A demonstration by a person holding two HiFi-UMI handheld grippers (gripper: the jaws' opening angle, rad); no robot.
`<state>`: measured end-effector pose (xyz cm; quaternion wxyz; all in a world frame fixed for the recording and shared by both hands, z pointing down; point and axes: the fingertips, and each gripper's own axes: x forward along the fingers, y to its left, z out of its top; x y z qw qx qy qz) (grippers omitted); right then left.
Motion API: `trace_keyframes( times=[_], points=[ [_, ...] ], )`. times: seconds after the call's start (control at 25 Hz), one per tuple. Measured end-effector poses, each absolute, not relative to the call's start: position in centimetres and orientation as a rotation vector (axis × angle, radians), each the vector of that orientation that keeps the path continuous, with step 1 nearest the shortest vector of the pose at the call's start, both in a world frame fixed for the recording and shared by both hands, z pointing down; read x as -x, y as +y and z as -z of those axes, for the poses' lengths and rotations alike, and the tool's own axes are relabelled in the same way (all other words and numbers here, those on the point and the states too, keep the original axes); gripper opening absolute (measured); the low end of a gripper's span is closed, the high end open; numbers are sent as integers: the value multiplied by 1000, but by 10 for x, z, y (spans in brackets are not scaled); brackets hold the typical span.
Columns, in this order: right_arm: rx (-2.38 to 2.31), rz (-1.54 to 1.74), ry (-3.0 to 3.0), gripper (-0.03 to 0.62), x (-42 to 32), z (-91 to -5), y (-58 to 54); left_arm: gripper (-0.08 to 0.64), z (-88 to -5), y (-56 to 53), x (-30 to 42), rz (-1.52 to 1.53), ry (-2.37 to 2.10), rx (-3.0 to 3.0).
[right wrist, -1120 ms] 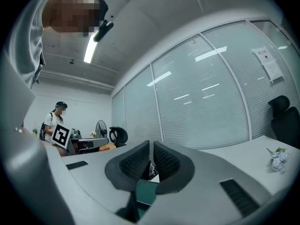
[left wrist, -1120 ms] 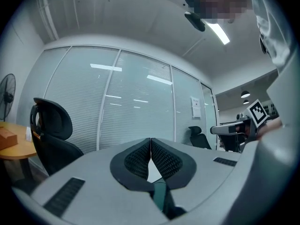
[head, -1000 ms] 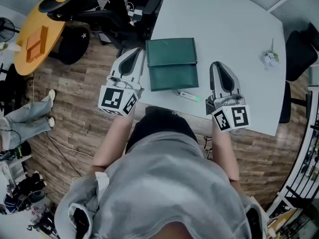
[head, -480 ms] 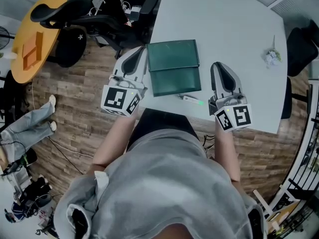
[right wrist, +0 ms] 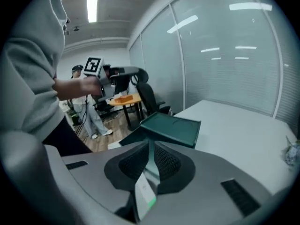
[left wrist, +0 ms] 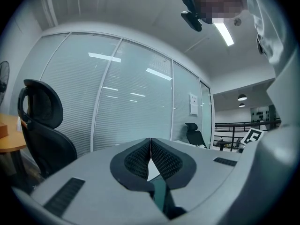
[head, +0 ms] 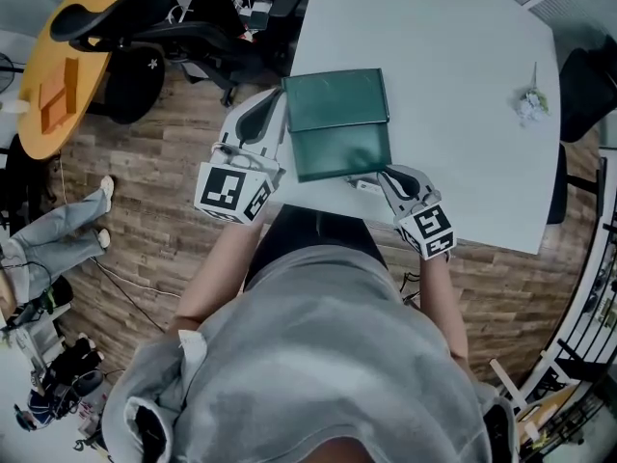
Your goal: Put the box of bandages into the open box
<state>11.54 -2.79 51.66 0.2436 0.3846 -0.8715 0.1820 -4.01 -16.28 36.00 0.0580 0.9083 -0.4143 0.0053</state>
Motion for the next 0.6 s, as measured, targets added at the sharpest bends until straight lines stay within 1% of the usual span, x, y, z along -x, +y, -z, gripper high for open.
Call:
trace_keyframes(
  times=[0.12,0.28,0.32,0.36,0.4,0.6],
  points=[
    [-917,-625,-2334,57,-111,-549,-6,20,-365,-160,39,-38,-1248,-2749],
    [-836,-606,-2271,61,-109,-569,5,20,-367,-158,39,-45,-1247,-2749],
    [-809,-595,-2253,82,-107,-574,7,20,-367,-158,40,-47,-1248,-2749],
    [-778,-582,-2233,130,-105,-579,10,20,-368,-157,41,-49,-1250,-2748],
    [-745,-562,-2209,162,-104,-585,14,20,-368,-156,42,-50,-1253,-2746],
    [-636,-359,-2048,166,-111,-611,22,20,-369,-153,45,-56,-1268,-2739]
  ],
)
